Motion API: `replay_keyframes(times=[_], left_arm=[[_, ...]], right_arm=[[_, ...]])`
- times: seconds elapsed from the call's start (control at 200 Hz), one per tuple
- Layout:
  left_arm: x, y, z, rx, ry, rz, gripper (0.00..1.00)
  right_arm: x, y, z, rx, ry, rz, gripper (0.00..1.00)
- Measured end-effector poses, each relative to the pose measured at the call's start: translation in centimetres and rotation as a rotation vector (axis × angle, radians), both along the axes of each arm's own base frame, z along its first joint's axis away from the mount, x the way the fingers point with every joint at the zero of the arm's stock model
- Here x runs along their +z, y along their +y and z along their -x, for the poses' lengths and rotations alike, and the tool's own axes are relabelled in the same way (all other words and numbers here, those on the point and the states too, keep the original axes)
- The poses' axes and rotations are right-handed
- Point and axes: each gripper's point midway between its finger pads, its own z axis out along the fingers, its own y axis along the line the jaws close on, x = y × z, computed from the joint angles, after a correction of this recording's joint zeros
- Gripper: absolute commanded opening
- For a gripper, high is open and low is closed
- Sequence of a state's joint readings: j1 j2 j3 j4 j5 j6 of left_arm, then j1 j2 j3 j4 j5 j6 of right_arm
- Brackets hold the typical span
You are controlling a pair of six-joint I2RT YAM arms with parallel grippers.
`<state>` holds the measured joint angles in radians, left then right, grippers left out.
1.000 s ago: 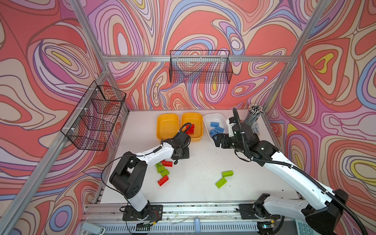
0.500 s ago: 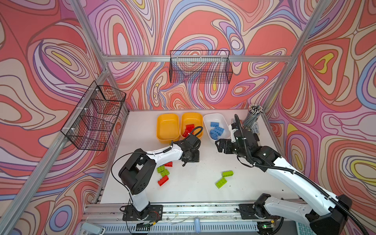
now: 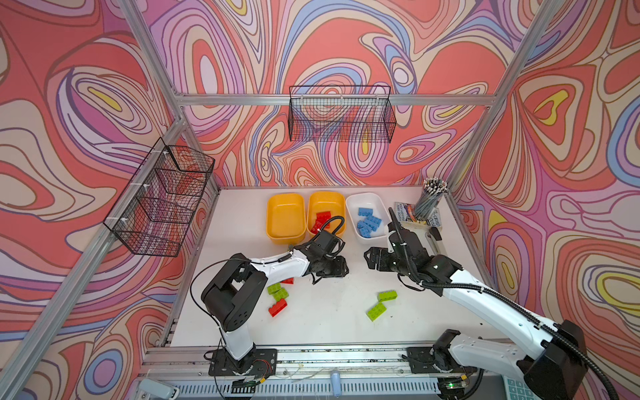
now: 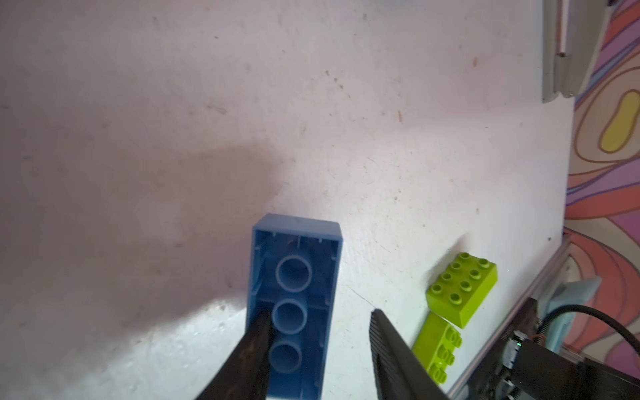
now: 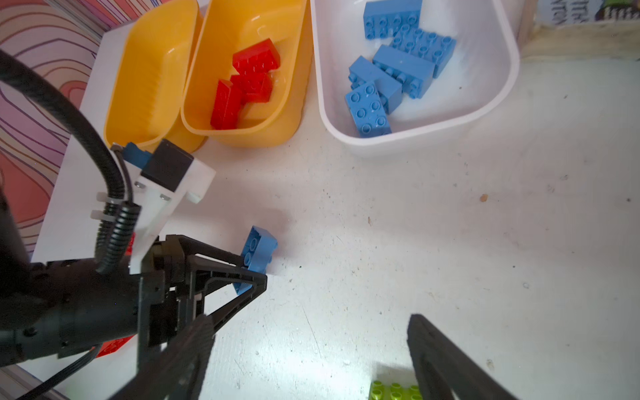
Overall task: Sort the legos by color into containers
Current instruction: 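Lift the blue brick with the left gripper toward the approaching right gripper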
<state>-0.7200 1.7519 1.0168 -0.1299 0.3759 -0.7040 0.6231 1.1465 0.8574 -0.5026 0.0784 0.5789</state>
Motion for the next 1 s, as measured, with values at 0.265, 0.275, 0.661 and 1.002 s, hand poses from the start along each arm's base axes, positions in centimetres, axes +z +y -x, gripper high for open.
replay_keyframes(times=[0.265,0.275,0.661,1.002], left_arm=[[-0.9,-1.0,-1.0,0.061,0.107,0.256,0.4],[-1.0,-1.0,-1.0,0.062,0.111,0.26,0.4],[0.9,-1.9,-0.7,0.018,0.086,0.344,0.4],[2.4,-1.6,0.4,-0.052,-0.018,0.292,0.39]], right_arm=[[-3.4,1.2,0.0,0.004,0.07,-0.045,0.83],[-3.5,1.3,0.0,0.005,0.072,-0.047,0.83],[-6.9,3.4,-1.8,0.002,0.156,-0.103,0.73],[-6.6,4.5,-3.6,-0.008,0.164,-0.179,0.73]])
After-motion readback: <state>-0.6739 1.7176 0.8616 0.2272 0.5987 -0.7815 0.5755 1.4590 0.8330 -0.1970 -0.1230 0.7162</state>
